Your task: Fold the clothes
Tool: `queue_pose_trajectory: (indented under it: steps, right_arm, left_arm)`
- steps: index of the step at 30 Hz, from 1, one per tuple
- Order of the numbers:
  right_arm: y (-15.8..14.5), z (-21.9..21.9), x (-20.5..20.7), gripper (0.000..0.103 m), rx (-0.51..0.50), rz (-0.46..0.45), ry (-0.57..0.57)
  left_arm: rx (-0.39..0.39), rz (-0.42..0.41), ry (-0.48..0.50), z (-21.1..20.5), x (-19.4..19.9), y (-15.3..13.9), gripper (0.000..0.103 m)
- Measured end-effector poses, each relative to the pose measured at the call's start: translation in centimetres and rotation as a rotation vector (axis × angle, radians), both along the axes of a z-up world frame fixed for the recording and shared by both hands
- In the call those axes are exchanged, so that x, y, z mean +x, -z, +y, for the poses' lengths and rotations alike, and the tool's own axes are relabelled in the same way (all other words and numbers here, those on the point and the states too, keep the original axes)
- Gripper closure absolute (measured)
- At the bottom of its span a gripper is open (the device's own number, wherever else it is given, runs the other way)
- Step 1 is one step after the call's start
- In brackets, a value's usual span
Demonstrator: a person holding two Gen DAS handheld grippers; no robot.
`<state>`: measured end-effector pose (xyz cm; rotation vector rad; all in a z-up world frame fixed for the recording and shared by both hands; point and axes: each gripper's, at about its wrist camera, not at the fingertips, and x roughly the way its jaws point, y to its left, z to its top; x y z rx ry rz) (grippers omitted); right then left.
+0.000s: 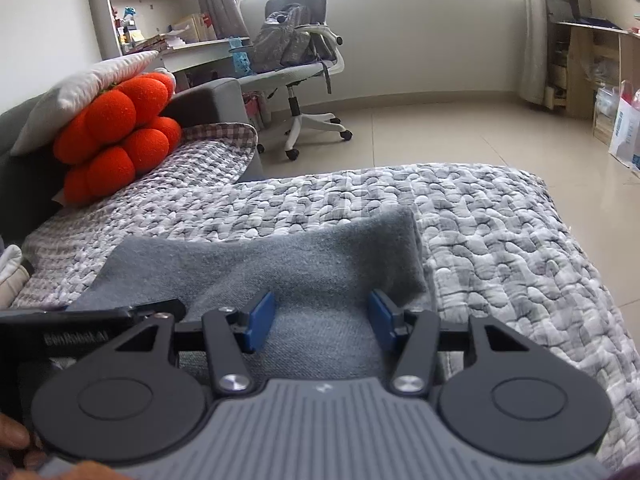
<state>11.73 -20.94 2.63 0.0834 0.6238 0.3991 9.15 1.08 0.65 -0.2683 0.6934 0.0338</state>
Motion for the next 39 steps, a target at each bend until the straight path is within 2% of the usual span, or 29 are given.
queue_pose_trajectory:
  steps: [3,9,15,18,20,23,25,33,39]
  right_arm:
    - [0.0,0.1,-0.2,0.049,-0.013,-0.008,-0.003]
    - [-0.4,0.5,-0.7,0.049,-0.011,-0.03,0.001]
    - [-1.2,1.7,-1.5,0.048,-0.027,-0.088,0.005]
    - [-1.6,1.4,-1.9,0.051,-0.011,-0.122,0.007]
    - [-1.6,1.5,-2.0,0.062,-0.011,-0.127,0.004]
    - [-0.7,1.9,-1.3,0.076,-0.033,-0.082,-0.007]
    - [0.1,2.0,-0.7,0.076,-0.039,-0.048,-0.003]
    - [0.0,1.9,-0.7,0.077,-0.03,-0.037,-0.01]
    - [-0.1,1.6,-1.0,0.078,-0.033,-0.043,-0.003]
  left_arm:
    - [0.016,-0.013,0.002,-0.1,-0.5,0.0,0.0]
    - [0.157,-0.067,0.011,-1.9,-1.1,-1.2,0.0]
    - [0.243,-0.127,-0.003,-2.8,-1.7,-2.1,0.0]
    - [0.247,-0.178,-0.017,-3.0,-2.0,-2.7,0.0]
    - [0.233,-0.185,-0.008,-3.0,-1.8,-2.9,0.0]
    - [0.211,-0.196,0.006,-3.0,-1.5,-3.1,0.0]
    - [0.225,-0.182,0.026,-3.5,-1.2,-2.8,0.0]
    - [0.257,-0.163,0.038,-4.4,-1.0,-2.6,0.001]
    - [0.242,-0.161,0.027,-4.6,-1.0,-2.5,0.001]
